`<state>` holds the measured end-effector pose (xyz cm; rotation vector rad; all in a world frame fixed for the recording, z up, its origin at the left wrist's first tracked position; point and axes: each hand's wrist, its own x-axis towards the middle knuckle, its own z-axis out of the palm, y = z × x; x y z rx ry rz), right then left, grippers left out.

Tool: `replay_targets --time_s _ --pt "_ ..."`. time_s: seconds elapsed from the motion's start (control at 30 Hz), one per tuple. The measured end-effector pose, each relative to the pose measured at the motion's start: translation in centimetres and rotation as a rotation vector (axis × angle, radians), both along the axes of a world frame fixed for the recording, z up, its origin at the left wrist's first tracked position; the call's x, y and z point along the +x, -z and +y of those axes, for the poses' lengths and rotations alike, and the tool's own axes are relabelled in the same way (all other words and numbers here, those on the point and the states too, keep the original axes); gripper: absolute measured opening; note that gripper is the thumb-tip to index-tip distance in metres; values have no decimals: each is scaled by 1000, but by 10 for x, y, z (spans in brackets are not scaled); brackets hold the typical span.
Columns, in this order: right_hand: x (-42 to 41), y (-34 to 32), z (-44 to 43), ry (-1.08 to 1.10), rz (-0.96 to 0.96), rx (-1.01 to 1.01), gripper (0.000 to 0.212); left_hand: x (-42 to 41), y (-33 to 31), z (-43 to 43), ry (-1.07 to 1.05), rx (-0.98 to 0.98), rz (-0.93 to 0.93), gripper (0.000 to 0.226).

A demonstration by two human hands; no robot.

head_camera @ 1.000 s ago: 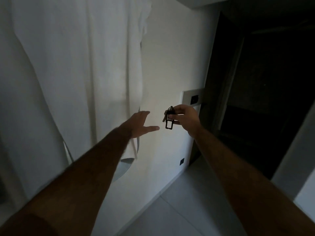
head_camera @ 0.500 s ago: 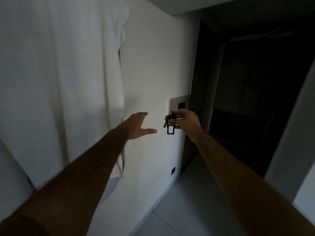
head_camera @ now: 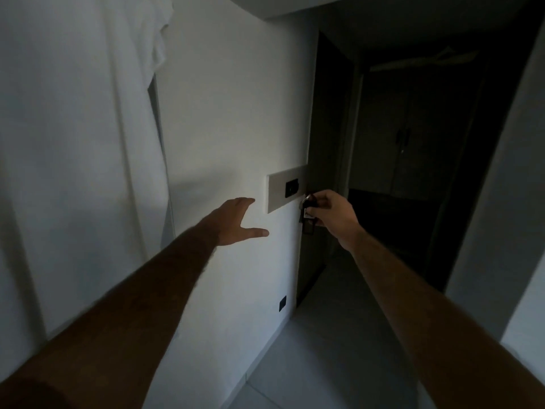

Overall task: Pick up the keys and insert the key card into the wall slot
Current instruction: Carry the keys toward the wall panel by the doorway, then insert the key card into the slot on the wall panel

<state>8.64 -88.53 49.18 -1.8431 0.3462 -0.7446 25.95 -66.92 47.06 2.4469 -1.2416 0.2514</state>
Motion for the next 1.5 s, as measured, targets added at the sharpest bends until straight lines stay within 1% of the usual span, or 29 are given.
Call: replay_targets --time_s 0.37,0.57,0.67,0.83,1.0,1.2,1.5 --pt "5 -22 -121 -77 31 -32 31 6 -14 -111 -88 -93 -16 123" --pt "19 -19 -169 -113 53 -25 32 14 -8 -155 -106 -90 -24 120" --pt "33 -19 -187 -120 43 -6 32 28 -10 -171 -107 -96 -33 118" --pt "63 -22 -216 -111 24 7 31 65 -18 -200 -103 -129 -39 122" --pt "91 -29 -244 -94 17 5 29 100 -29 -238 -49 -127 -42 115" --pt "123 -46 -286 -94 10 -28 32 127 -35 -292 -33 -118 -41 126" --pt "174 -49 -359 -143 12 -40 32 164 -34 -352 -92 -124 -60 116"
